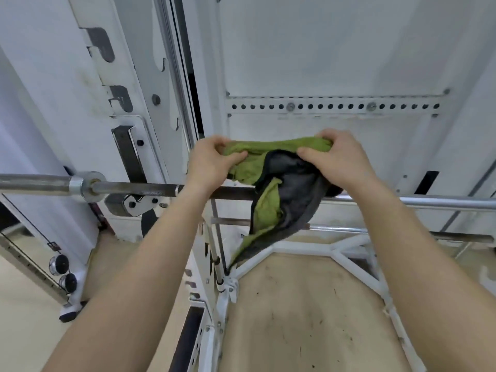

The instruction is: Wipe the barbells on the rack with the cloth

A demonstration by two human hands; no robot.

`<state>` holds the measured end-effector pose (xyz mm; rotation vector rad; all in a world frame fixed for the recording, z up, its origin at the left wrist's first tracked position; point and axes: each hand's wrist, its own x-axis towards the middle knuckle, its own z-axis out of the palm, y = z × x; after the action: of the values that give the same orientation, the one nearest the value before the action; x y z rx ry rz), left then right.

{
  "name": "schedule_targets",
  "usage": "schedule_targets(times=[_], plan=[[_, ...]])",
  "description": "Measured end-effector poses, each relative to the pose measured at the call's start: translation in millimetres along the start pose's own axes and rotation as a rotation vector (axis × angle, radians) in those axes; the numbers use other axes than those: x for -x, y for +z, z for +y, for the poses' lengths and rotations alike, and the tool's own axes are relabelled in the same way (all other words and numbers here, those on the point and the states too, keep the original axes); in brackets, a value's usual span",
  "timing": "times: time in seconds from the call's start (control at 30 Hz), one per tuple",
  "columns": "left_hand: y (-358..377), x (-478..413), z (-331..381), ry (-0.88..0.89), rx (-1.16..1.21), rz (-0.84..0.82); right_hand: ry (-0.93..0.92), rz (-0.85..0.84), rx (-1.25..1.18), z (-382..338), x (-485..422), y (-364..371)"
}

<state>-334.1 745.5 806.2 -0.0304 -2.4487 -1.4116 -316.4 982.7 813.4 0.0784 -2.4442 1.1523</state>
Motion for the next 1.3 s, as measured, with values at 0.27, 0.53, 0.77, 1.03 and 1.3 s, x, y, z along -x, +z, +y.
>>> schedule_targets(times=[0.27,0.53,0.77,1.03,1.3], plan=[[38,32,-57,0.466,-0.405,-0.064,-0.346,0.145,0.694,38,54,85],[76,39,-56,0.579,-0.706,0.136,-0.647,0.22,0.861,69,50,85],[149,46,-14,0.553,-0.833,0.157,-0.691,0.418,0.825,118,38,35],[300,84,85,0.682,-0.845,0.203,-0.603,0.481,0.835,228,39,-103],[432,130,183,0.692,-0.815,0.045,-0.588,0.517,0.827,329,41,-233]])
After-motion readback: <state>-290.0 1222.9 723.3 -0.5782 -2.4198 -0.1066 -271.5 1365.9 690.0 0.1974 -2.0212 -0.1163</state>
